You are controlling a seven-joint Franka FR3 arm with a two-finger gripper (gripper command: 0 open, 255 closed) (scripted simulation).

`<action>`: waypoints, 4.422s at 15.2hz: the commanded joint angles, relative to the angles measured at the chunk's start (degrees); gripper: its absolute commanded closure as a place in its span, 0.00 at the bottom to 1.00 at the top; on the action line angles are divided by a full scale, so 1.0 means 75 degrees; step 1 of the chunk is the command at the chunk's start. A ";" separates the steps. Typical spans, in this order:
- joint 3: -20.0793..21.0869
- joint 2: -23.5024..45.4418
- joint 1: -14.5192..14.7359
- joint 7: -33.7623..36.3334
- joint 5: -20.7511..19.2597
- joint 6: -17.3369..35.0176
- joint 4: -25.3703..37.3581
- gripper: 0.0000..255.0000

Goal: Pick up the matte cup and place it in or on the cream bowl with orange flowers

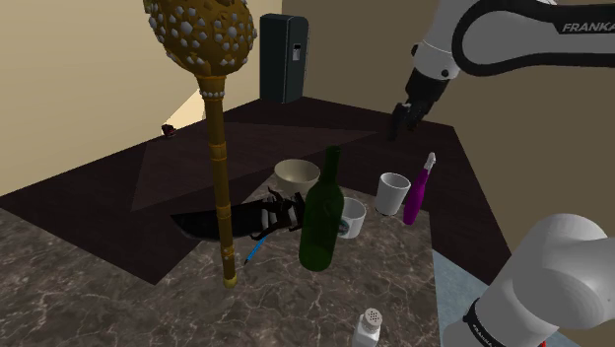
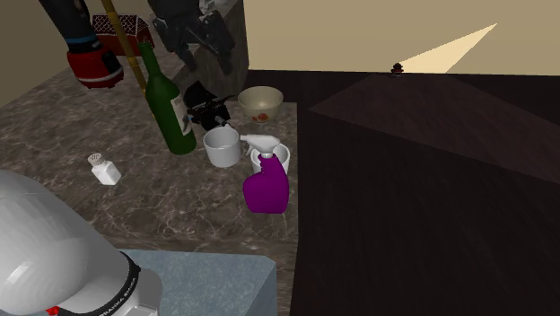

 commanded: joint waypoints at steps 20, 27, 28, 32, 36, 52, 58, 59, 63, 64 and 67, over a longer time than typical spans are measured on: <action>-0.1576 0.2475 -0.0424 -0.1238 -0.0754 0.4408 -0.2250 0.00; -0.1617 0.2759 -0.0437 -0.1225 -0.0789 0.4766 -0.2322 0.00; -0.1617 0.2759 -0.0437 -0.1225 -0.0789 0.4766 -0.2322 0.00; -0.1617 0.2758 -0.0437 -0.1225 -0.0789 0.4764 -0.2322 1.00; -0.1616 0.2757 -0.0437 -0.1225 -0.0789 0.4764 -0.2323 1.00; -0.1496 0.1902 -0.0361 -0.1368 -0.0595 0.3209 -0.1618 1.00; -0.1432 0.1626 -0.0326 -0.1430 -0.0508 0.2493 -0.1175 1.00; -0.1421 0.1589 -0.0320 -0.1439 -0.0494 0.2377 -0.1096 1.00; -0.1379 0.1465 -0.0299 -0.1478 -0.0440 0.1924 -0.0766 1.00; -0.1369 0.1440 -0.0293 -0.1487 -0.0427 0.1813 -0.0680 1.00; -0.1339 0.1377 -0.0278 -0.1515 -0.0389 0.1485 -0.0413 1.00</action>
